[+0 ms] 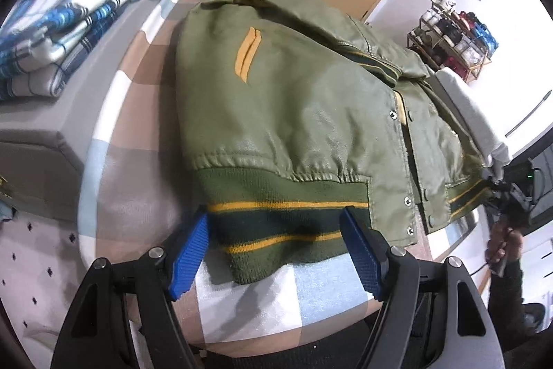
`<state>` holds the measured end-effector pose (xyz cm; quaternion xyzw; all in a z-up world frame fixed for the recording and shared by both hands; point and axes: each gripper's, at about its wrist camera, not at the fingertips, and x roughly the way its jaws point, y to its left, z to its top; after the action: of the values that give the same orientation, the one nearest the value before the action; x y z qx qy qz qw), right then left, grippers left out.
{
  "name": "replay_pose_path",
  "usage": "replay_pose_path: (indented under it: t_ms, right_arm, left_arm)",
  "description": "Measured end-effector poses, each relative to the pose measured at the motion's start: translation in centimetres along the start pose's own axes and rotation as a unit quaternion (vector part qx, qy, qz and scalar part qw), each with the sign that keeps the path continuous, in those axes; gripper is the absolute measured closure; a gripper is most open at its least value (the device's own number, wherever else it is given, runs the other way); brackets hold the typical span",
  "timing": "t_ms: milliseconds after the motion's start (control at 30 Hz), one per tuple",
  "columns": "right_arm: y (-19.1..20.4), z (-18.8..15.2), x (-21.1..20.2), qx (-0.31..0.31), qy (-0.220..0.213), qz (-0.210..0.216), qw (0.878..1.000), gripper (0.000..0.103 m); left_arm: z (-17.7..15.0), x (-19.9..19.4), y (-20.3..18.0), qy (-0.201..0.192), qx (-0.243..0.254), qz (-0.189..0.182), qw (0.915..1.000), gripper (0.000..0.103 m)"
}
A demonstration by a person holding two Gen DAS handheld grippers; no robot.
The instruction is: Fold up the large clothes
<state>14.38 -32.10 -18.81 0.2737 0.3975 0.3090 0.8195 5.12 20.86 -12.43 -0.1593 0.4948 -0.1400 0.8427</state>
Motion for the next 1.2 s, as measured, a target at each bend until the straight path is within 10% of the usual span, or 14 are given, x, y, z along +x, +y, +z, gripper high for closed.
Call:
replay_pose_path:
  t_ms: [333,633,767,933,1200]
  right_arm:
    - [1.8,-0.7,-0.5,-0.062,-0.019,-0.084,0.994,0.074]
    - [1.3,-0.9,-1.0,-0.050,-0.044,-0.071,0.995,0.077]
    - [0.7,-1.1,-0.8,-0.036,-0.045,-0.059,0.997,0.076]
    - [0.7,-0.9,-0.9,-0.035,-0.043,-0.055,0.997,0.075]
    - [0.0,-0.9,-1.4,-0.008,-0.054,-0.015,0.998,0.073]
  left_arm:
    - [1.5,-0.4,2.2,-0.010,-0.092,-0.168,0.9813,0.032]
    - [3.1,-4.4,-1.2,-0.073,-0.023,-0.283,0.9561,0.032]
    - [2.4,-1.9,-0.4,-0.044,-0.013,-0.182,0.9822,0.031]
    - [1.7,0.3,3.7,-0.024,-0.128,-0.236,0.9631,0.032]
    - [3.6,-1.8,0.0,-0.059,-0.052,-0.264,0.9614,0.032]
